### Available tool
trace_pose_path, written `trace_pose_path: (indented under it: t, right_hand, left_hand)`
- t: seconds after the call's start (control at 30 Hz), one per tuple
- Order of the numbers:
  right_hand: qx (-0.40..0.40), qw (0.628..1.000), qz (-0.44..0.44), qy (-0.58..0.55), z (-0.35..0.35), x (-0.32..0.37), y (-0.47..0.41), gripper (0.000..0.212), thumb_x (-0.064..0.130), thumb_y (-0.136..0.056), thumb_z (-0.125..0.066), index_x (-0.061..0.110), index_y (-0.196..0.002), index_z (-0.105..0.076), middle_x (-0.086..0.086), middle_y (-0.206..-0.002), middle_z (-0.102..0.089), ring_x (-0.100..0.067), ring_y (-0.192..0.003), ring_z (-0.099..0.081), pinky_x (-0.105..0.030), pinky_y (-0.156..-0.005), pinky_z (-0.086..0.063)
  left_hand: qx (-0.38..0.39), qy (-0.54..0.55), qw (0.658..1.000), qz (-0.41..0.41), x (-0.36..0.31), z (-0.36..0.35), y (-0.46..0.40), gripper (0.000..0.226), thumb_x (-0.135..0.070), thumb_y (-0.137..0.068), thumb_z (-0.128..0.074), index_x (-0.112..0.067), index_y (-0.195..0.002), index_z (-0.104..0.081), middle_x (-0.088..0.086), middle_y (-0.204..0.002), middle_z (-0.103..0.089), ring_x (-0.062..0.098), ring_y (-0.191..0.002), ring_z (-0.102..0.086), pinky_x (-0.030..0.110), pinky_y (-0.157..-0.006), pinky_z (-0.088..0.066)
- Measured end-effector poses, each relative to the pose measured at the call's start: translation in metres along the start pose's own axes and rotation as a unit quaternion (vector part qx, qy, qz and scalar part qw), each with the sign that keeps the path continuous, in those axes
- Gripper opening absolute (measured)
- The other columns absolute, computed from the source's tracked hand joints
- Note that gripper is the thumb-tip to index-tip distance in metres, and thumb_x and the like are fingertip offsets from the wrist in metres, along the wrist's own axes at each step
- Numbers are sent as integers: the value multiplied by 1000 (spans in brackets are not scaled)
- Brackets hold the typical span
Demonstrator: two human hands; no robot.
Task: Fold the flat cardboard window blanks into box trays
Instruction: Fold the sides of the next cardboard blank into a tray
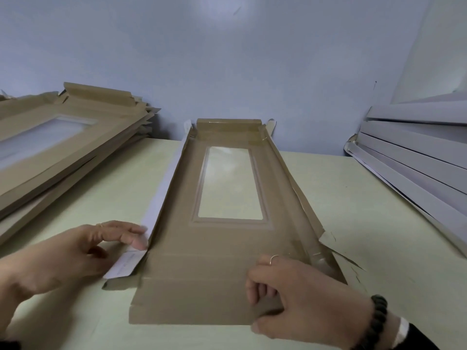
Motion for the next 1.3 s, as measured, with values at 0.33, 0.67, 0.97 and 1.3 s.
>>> trace_pose_path:
  t: [0.33, 0.67, 0.97, 1.3]
  right_hand:
    - [9, 999, -35, -37, -3, 3, -7, 31, 55, -74, -64, 27, -73, -50, 12, -78, -48, 3, -72, -46, -9, -66, -34]
    - [-367, 928, -10, -60, 30, -13, 8, 22, 39, -85, -48, 24, -70, -53, 10, -59, -48, -3, -54, -43, -8, -53, -33]
    - [-181, 950, -204, -151, 34, -92, 44, 48, -12, -79, -52, 36, -77, -59, 4, -95, -59, -4, -87, -55, -14, -70, -41]
    - [-181, 944, -150, -230, 32, -76, 36, 42, -10, -72, -68, 31, -70, -74, 20, -113, -53, 2, -87, -56, -16, -75, -40]
  left_hand:
    - [58, 214, 971, 90, -67, 8, -12, 23, -39, -73, -72, -24, -90, -76, -15, -110, -67, 9, -97, -65, 15, -76, -50]
    - [-22, 9, 999, 33, -142, -24, -22, 23, -20, -83, -65, -34, -66, -72, -21, -79, -57, 1, -67, -55, 9, -55, -36]
    - [-15, 28, 998, 48, -137, -23, -21, 40, -12, -90, -56, -47, -73, -68, -19, -78, -55, 3, -67, -53, 9, -54, -35]
    - [-3, 61, 997, 49, -139, -21, -19, 51, -5, -92, -50, -53, -85, -67, -22, -77, -54, 0, -67, -52, 8, -54, -35]
Point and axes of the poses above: each hand's wrist, its own y-axis away from the middle knuckle, its own z-axis out of the back of the hand, x = y × z, the point moved 2 cm from there along -y, towards the middle knuckle
